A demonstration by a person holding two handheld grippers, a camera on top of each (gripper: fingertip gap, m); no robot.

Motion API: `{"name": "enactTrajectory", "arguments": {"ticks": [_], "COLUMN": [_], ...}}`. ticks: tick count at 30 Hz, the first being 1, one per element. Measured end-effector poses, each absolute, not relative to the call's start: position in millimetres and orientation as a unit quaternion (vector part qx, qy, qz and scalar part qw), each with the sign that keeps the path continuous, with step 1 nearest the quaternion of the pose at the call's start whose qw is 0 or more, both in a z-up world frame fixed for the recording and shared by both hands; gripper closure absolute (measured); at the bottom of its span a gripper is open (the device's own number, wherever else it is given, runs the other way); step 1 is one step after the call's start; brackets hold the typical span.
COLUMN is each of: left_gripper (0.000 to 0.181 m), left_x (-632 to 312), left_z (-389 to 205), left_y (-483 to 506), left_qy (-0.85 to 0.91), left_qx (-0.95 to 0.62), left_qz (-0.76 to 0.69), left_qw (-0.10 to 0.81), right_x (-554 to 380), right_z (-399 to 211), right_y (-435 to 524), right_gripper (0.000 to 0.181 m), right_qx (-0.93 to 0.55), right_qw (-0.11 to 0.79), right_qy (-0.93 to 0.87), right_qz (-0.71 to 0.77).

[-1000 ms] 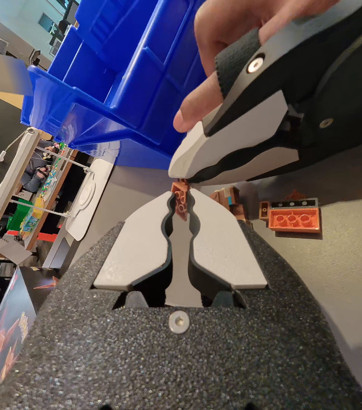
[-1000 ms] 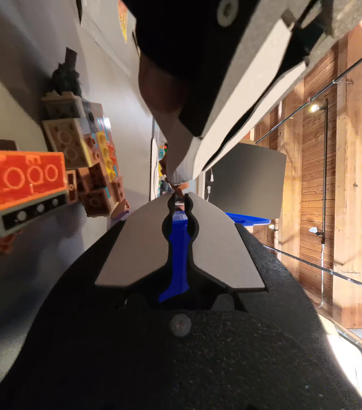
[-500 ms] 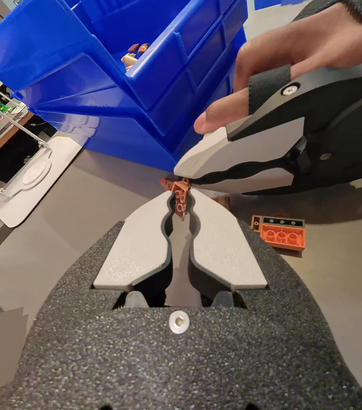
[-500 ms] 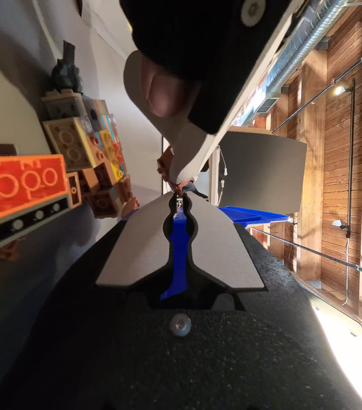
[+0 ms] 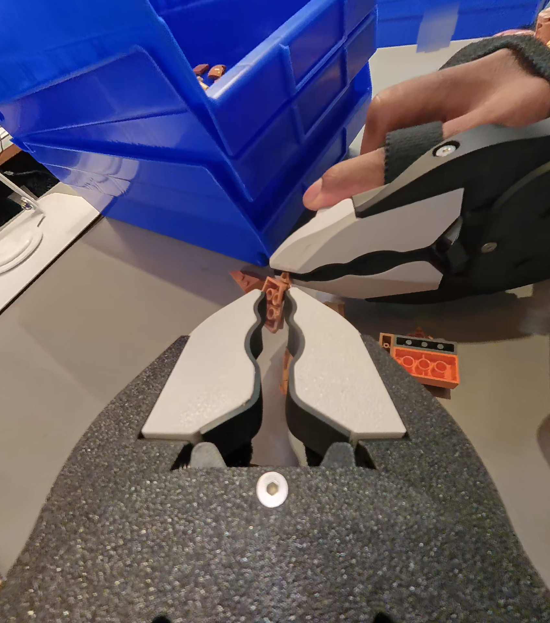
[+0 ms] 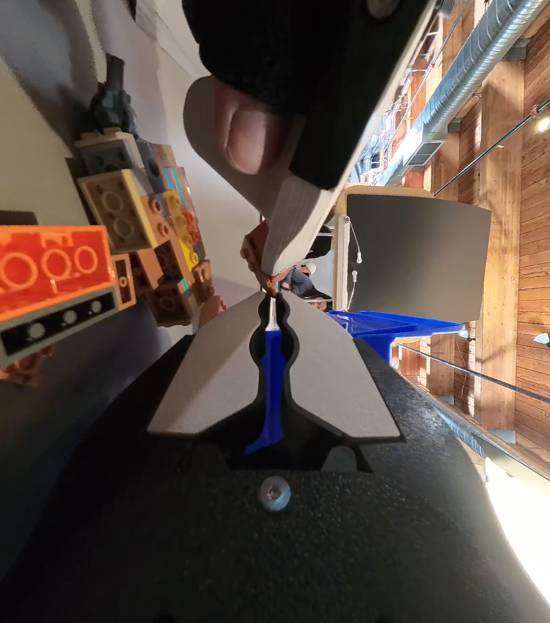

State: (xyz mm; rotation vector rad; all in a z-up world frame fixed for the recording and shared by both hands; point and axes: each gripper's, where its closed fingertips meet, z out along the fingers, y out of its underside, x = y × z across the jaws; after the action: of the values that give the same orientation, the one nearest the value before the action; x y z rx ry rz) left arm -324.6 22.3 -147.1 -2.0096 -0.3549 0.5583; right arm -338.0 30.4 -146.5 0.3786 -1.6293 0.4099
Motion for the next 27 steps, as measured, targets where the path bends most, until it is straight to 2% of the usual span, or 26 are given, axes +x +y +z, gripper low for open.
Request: {"name": "enactTrajectory", "arguments": {"ticks": [10, 14, 17, 22, 24, 27], "left_gripper": [0.172, 0.172, 0.172, 0.172, 0.172, 0.172], "left_x": [-326.8, -325.0, -321.7, -318.2, -318.1, -320.0], "left_z": [-153.1, -154.2, -154.0, -152.2, -151.4, -147.8], "left_y": [18.3, 20.4, 24.1, 27.2, 27.0, 26.3], "left_qy": [-0.124, -0.106, -0.094, -0.086, -0.097, -0.123], "left_qx": [-0.843, -0.85, -0.853, -0.854, -0.851, -0.842], "left_qz": [0.236, 0.258, 0.269, 0.278, 0.269, 0.265], "left_qw": [0.468, 0.448, 0.437, 0.432, 0.441, 0.453], "right_x": [-338.0, -340.6, -340.2, -339.0, -339.9, -342.0], "right_z": [-150.6, -154.2, -158.2, -158.5, -155.4, -152.7], "right_y": [33.3, 35.5, 34.0, 29.8, 29.5, 29.6], "right_gripper": [0.18, 0.166, 0.163, 0.163, 0.171, 0.173], "right_qx": [0.158, 0.158, 0.165, 0.174, 0.168, 0.152], "right_qw": [0.636, 0.634, 0.63, 0.635, 0.639, 0.639], "right_qy": [-0.731, -0.738, -0.742, -0.737, -0.734, -0.737], "right_qz": [0.189, 0.169, 0.161, 0.152, 0.157, 0.16]}}
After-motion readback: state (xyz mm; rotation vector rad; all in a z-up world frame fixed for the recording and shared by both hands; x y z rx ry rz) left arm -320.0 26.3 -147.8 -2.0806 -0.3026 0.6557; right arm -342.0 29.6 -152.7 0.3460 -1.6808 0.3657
